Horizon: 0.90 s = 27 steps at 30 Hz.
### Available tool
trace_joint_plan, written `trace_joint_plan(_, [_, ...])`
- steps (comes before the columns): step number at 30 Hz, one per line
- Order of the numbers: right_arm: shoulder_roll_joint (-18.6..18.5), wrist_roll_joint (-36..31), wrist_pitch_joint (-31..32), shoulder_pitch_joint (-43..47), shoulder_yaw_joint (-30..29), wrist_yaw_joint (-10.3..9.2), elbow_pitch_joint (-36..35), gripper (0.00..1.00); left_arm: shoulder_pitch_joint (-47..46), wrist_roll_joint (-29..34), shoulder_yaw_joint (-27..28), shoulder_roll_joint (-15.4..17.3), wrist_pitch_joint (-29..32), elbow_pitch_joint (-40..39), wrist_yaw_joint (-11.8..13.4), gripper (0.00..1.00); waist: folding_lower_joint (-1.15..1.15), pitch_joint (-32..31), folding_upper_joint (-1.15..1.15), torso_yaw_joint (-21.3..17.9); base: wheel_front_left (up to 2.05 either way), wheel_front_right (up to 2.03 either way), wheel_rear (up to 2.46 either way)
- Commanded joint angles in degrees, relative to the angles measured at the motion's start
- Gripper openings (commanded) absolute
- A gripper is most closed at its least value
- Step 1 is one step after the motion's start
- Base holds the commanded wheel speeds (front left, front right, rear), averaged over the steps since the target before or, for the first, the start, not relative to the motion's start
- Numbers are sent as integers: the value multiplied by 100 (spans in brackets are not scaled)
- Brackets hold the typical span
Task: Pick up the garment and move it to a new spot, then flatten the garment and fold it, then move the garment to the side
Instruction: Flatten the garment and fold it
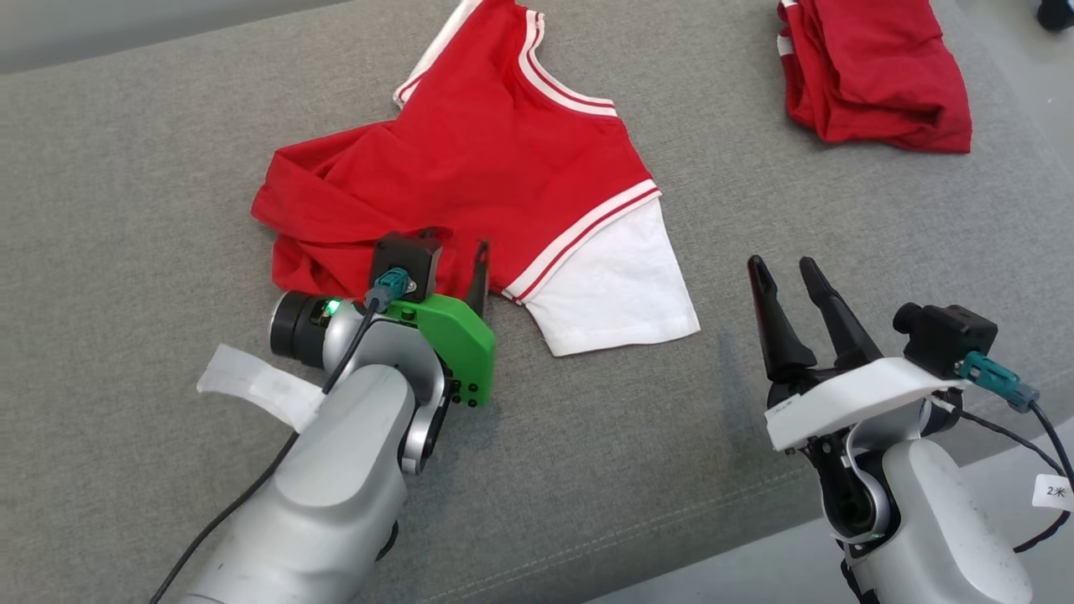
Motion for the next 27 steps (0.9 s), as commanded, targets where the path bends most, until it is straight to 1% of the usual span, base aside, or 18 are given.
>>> trace_joint_plan(1, [-14, -16, -33, -11, -16, 0, 6, 100, -54, 40, -14, 1, -59, -1, -33, 100, 0, -67, 0, 111, 0, 0, 0])
trace_joint_plan(6, [-51, -39, -3, 53, -42, 0, 18, 100, 97, 101, -164, -50, -249, -375, -26, 100, 0, -219, 0, 382, 0, 0, 0])
trace_joint_plan(8, [-50, -37, 12, 81, -36, 0, 15, 100, 249, 122, -212, 25, -243, -606, 19, 100, 0, -283, 0, 485, 0, 0, 0])
trace_joint_plan(12, [-55, -56, 39, 151, -45, 0, 11, 100, 646, 126, -240, 351, -71, -1178, 194, 100, 0, -390, 0, 680, 0, 0, 0])
trace_joint_plan(17, [-45, -86, 79, 175, -37, 0, -7, 100, 1201, 151, -187, 860, 344, -1843, 598, 100, 0, -447, 0, 827, 0, 0, 0])
trace_joint_plan(19, [-40, -90, 92, 180, -31, 0, -21, 100, 1351, 153, -171, 1028, 483, -2089, 698, 100, 0, -444, 0, 851, 0, 0, 0])
trace_joint_plan(22, [-37, -93, 118, 172, -12, 0, -38, 100, 1504, 198, -197, 1208, 651, -2369, 794, 100, 0, -433, 0, 851, 0, 0, 0])
trace_joint_plan(27, [-50, -83, 131, 127, 30, 0, -48, 100, 1447, 235, -272, 1291, 772, -2632, 800, 100, 0, -390, 0, 754, 0, 0, 0])
